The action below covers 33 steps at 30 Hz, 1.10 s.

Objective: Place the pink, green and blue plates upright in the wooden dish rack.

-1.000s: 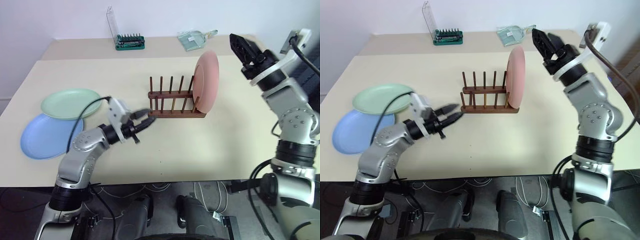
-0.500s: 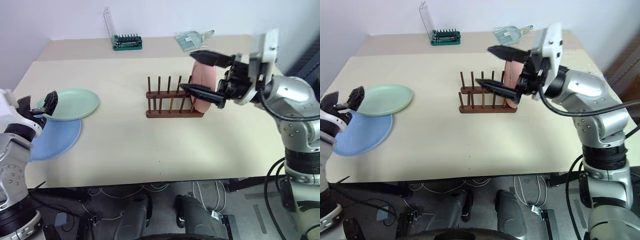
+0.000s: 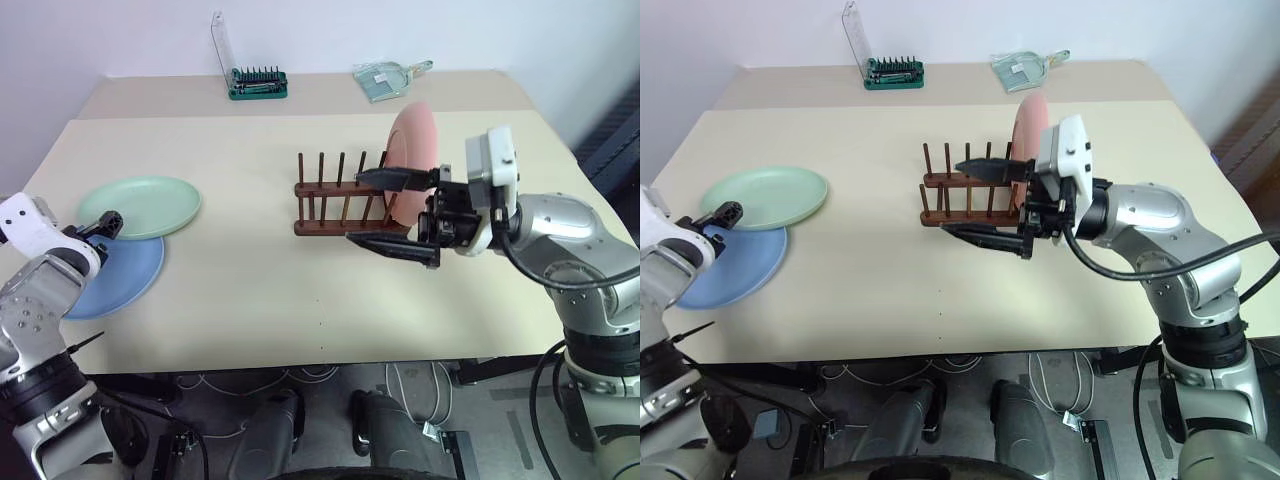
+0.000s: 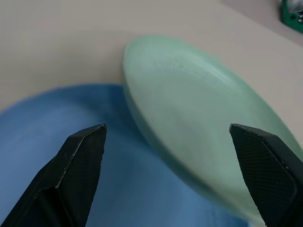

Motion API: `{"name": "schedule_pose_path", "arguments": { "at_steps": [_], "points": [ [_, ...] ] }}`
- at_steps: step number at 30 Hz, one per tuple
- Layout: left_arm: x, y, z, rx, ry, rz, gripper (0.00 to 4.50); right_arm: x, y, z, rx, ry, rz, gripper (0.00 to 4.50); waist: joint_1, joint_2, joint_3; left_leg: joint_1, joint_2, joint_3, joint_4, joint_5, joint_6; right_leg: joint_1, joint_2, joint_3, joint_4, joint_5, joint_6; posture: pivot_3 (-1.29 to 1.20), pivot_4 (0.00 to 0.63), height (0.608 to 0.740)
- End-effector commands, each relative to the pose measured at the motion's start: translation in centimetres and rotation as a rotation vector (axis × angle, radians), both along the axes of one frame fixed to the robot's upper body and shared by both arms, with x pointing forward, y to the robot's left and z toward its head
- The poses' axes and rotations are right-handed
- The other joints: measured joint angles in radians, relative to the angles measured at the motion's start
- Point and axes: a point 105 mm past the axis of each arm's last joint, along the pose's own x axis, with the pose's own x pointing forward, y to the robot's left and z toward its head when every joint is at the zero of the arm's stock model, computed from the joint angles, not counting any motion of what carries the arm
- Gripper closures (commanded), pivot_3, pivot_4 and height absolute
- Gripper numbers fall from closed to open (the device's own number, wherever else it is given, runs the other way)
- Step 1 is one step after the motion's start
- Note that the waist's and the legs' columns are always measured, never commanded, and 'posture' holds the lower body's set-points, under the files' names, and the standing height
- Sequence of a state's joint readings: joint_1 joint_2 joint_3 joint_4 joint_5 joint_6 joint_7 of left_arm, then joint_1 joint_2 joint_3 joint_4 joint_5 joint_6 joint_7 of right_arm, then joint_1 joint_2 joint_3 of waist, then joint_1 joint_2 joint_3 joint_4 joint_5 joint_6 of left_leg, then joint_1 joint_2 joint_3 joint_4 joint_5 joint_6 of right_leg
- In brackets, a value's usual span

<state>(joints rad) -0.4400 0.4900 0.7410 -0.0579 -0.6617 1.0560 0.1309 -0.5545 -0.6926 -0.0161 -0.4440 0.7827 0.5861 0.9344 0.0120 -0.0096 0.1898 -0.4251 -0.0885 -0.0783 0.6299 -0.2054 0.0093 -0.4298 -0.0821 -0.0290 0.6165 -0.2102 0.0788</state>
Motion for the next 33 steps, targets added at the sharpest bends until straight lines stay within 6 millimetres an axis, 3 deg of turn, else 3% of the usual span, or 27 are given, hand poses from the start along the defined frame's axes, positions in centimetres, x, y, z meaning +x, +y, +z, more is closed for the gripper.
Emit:
{"name": "schedule_pose_path", "arguments": {
  "at_steps": [1, 8, 9, 11, 15, 19, 21, 22, 24, 28, 33],
  "points": [
    [0.8, 0.8, 1.0, 0.001, -0.027, 0.02, 0.77, -1.0, 0.2, 0.6, 0.013, -0.029, 0.016, 0.6, 0.0, 0.0, 0.0, 0.0, 0.0, 0.0, 0.0, 0.0, 0.0, 0.0, 0.0, 0.0, 0.0, 0.0, 0.0, 0.0, 0.15, 0.735],
    [1.4, 1.1, 1.0, -0.016, -0.036, 0.037, 4.22, -1.1, 0.2, 0.2, 0.016, -0.014, -0.011, 0.6, 0.001, -0.001, 0.0, 0.0, 0.0, 0.0, 0.0, 0.0, -0.001, 0.0, -0.001, 0.0, 0.0, 0.0, 0.0, 0.0, 0.15, 0.735],
    [1.3, 1.0, 1.1, -0.02, -0.046, 0.039, 4.49, -1.1, 0.2, 0.1, 0.015, -0.011, -0.018, 0.6, 0.001, -0.001, 0.0, 0.0, 0.0, 0.0, 0.0, -0.001, -0.001, 0.0, -0.001, 0.0, 0.0, 0.0, 0.0, 0.0, 0.15, 0.735],
    [1.4, 0.8, 1.9, -0.027, -0.104, 0.034, 4.49, -1.0, 0.1, 0.0, 0.012, -0.01, -0.027, 0.6, 0.001, -0.001, 0.0, 0.0, 0.0, 0.0, 0.0, -0.001, -0.001, 0.0, -0.001, 0.0, 0.0, 0.0, 0.0, 0.0, 0.15, 0.735],
    [0.9, -1.2, 8.0, 0.032, -0.439, -0.048, 4.49, -0.4, 0.1, 0.2, -0.004, -0.046, -0.06, 0.6, 0.001, -0.005, 0.002, -0.001, 0.0, 0.0, 0.0, -0.001, -0.001, 0.0, -0.001, 0.0, 0.0, 0.0, 0.0, 0.0, 0.15, 0.735],
    [0.1, -6.1, 13.4, 0.209, -0.649, -0.198, 4.49, 1.6, 0.8, 0.3, -0.078, -0.15, -0.135, 0.6, 0.001, -0.006, 0.002, -0.001, 0.0, 0.001, 0.0, -0.001, -0.001, 0.0, -0.002, 0.0, -0.001, 0.0, -0.001, 0.0, 0.15, 0.735],
    [-0.1, -8.4, 15.2, 0.26, -0.72, -0.251, 4.5, 2.7, 1.3, 0.1, -0.129, -0.214, -0.172, 0.05, 0.002, -0.006, 0.002, -0.001, 0.0, 0.001, 0.0, -0.001, -0.001, 0.0, -0.001, 0.0, -0.001, 0.0, -0.001, 0.0, 0.15, 0.735],
    [-0.2, -9.4, 15.9, 0.281, -0.744, -0.274, 4.5, 3.1, 1.6, 0.1, -0.155, -0.261, -0.182, 0.02, 0.003, -0.006, 0.002, -0.001, 0.0, 0.001, 0.0, 0.0, -0.002, 0.0, -0.001, 0.0, -0.001, 0.0, -0.001, 0.0, 0.15, 0.735],
    [-0.3, -10.9, 16.7, 0.302, -0.774, -0.303, 4.5, 3.6, 2.2, 0.1, -0.183, -0.332, -0.193, 0.02, 0.002, -0.006, 0.002, -0.001, 0.0, 0.001, 0.0, 0.0, -0.002, 0.0, -0.001, 0.0, -0.001, 0.0, -0.001, 0.0, 0.15, 0.735],
    [-0.2, -14.9, 17.9, 0.374, -0.81, -0.381, 4.5, 5.3, 4.5, 0.8, -0.278, -0.663, -0.26, 0.02, -0.002, -0.006, 0.002, -0.001, 0.0, 0.001, -0.001, 0.002, 0.0, -0.001, 0.0, 0.001, 0.0, 0.0, 0.0, 0.0, 0.15, 0.735],
    [-0.1, -18.2, 17.6, 0.408, -0.797, -0.436, 4.5, 6.9, 6.3, 1.9, -0.281, -0.883, -0.327, 0.02, -0.001, -0.006, 0.002, 0.0, 0.0, 0.001, 0.0, 0.003, -0.002, -0.001, 0.001, 0.001, 0.001, 0.001, 0.0, 0.0, 0.15, 0.735]
  ]
}}
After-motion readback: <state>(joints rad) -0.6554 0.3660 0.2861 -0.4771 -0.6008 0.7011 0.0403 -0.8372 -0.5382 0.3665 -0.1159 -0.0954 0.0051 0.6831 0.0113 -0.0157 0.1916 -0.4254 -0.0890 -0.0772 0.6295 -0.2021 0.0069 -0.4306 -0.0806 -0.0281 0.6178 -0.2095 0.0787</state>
